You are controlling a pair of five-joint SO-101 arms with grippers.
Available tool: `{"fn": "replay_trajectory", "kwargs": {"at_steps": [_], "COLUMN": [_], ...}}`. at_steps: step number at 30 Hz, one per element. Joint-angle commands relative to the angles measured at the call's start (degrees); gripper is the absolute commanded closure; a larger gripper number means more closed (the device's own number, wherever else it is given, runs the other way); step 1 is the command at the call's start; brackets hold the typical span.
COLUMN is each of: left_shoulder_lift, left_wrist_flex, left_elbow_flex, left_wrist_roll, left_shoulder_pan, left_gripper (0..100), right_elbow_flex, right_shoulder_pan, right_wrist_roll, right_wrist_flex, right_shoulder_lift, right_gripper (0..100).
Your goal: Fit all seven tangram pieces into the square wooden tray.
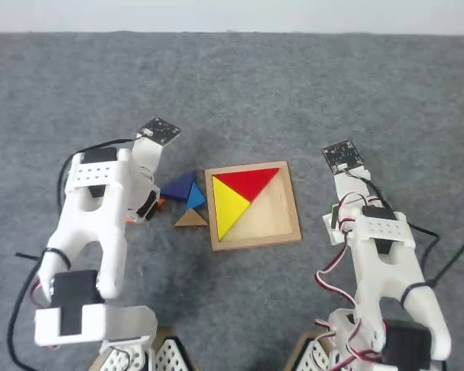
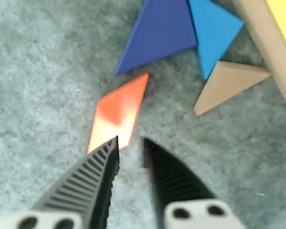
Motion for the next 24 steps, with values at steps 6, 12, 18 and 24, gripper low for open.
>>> {"fn": "replay_trajectory", "kwargs": {"at_steps": [6,12,18,24], "left_shoulder_lift": [9.2,18.6,20.0,20.0], "left_wrist_flex": [-4.1,-5.0,-4.8,-3.6], "left_elbow_flex": [-7.2,-12.4,-12.6,-12.6], "left_wrist_roll": [1.8,1.8,1.7,1.6], "left_shoulder_pan": [-0.1,-1.7,-3.7,-3.4], "left_gripper": [81,81,85,88], "right_elbow_flex": [0.0,0.0,0.0,-0.1], "right_shoulder_pan": [0.3,0.3,0.3,0.3], "right_wrist_roll": [0.5,0.5,0.5,0.5], "right_wrist_flex": [-1.1,-1.1,-1.1,-1.1], "right_shoulder_lift": [-0.6,-0.6,-0.6,-0.6], "right_gripper": [99.0,99.0,99.0,99.0]}}
